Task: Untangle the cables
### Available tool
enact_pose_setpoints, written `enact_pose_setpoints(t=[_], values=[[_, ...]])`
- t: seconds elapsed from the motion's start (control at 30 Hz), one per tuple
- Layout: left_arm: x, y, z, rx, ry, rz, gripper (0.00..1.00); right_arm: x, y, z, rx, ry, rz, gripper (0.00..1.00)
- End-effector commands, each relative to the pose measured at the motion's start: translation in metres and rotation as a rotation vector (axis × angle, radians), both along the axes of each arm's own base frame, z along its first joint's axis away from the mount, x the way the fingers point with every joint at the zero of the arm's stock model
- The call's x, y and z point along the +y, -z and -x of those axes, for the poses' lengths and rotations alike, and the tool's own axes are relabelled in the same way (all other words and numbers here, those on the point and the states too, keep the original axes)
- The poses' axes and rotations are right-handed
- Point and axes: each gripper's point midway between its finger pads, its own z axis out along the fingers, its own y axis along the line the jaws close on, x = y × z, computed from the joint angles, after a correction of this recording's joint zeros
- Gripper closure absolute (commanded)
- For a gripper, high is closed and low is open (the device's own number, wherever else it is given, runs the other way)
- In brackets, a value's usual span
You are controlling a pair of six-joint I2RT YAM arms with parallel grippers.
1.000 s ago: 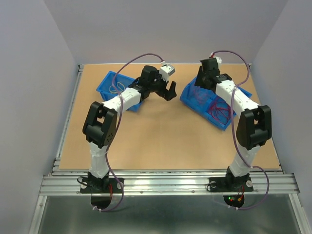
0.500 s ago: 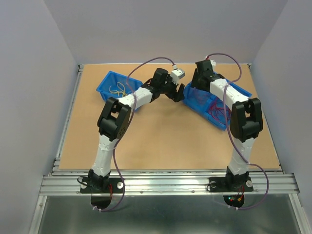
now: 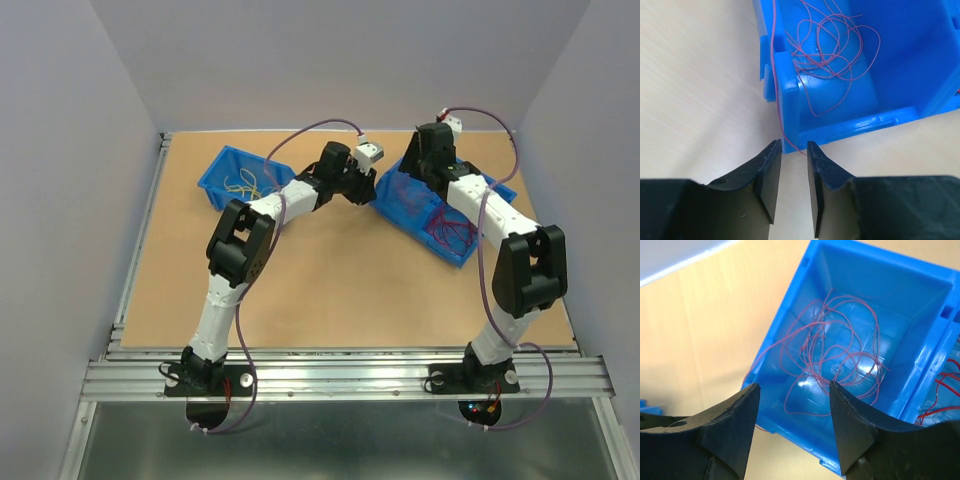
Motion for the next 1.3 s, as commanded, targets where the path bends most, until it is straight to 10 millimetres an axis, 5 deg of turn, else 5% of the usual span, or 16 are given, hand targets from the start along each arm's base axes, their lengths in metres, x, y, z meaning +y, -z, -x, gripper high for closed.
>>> enact_pose_setpoints(t=[0.0,0.37,0.43,0.5,0.57,0.73,1.0,1.17,1.27], values=[[-0.004,-0.032,-0.011,-0.084,-0.006,0.036,0.63,0.003,-0.025,0.0,-0.094,0.002,-0.044,0.37],[-0.007,-0.027,-0.014,-0.079,-0.007,0.038,0.69,0.003,-0.03,0.005,-0.105,-0.004,-0.049,0.37],[-0.008,-0.027,-0.014,-0.084,-0.004,0.035,0.79,0.001,-0.031,0.006,-0.108,0.001,-0.046,0.37],[-0.007,-0.029,-0.015,-0.09,-0.005,0.034,1.0,0.0,-0.033,0.006,-0.111,0.004,-0.042,0.37],[-0.008,-0.029,-0.014,-0.093,0.001,0.03,1.0,-0.001,-0.032,0.007,-0.111,0.004,-0.04,0.37],[-0.002,-0.05,-0.009,-0.137,0.002,0.039,1.0,-0.003,-0.034,0.009,-0.115,0.012,-0.033,0.37],[-0.001,-0.119,0.011,-0.218,0.027,0.111,1.0,-0.011,-0.045,0.013,-0.143,0.048,-0.022,0.37],[-0.019,-0.144,0.022,-0.253,0.042,0.135,1.0,-0.021,-0.05,0.017,-0.164,0.089,-0.007,0.37],[-0.039,-0.137,0.029,-0.233,0.034,0.138,1.0,-0.029,-0.054,0.021,-0.181,0.123,0.009,0.37]])
